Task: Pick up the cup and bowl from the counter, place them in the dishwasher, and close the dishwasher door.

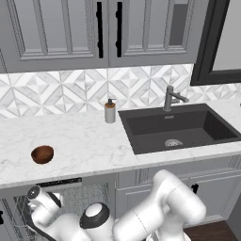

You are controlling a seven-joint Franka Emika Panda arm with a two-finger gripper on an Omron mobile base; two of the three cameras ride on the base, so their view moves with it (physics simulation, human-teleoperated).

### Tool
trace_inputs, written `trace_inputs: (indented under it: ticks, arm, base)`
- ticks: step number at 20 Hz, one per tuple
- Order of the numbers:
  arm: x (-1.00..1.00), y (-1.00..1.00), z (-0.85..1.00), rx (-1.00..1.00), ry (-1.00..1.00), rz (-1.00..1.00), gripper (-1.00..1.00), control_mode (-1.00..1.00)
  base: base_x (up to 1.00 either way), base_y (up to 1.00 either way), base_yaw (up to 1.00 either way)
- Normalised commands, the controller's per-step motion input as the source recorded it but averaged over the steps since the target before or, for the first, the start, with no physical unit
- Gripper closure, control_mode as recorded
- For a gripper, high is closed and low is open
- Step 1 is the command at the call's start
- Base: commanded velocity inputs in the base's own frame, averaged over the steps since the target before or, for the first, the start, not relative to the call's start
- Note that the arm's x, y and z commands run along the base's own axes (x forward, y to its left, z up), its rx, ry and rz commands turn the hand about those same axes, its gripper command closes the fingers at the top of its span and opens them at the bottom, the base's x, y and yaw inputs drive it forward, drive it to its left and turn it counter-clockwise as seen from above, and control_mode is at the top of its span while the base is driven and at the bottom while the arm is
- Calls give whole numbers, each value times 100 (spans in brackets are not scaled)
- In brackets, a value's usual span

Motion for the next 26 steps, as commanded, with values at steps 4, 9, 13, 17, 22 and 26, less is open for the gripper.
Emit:
trace_inputs:
  ticks: [4,9,13,17,22,26]
  arm:
    - [14,3,-74,-1,-3,0,100,-100]
    - [-7,7,-49,0,0,1,100,-100]
    - [-3,22,-7,0,-2,0,-100,-100]
    - [-14,25,0,-2,-2,0,-100,-100]
    - [-62,6,0,0,0,0,-100,-100]
    - [-81,4,0,-1,0,0,-100,-100]
  base:
    - [0,0,0]
    - [0,0,0]
    - [0,0,0]
    - [0,0,0]
    - [0,0,0]
    - [0,0,0]
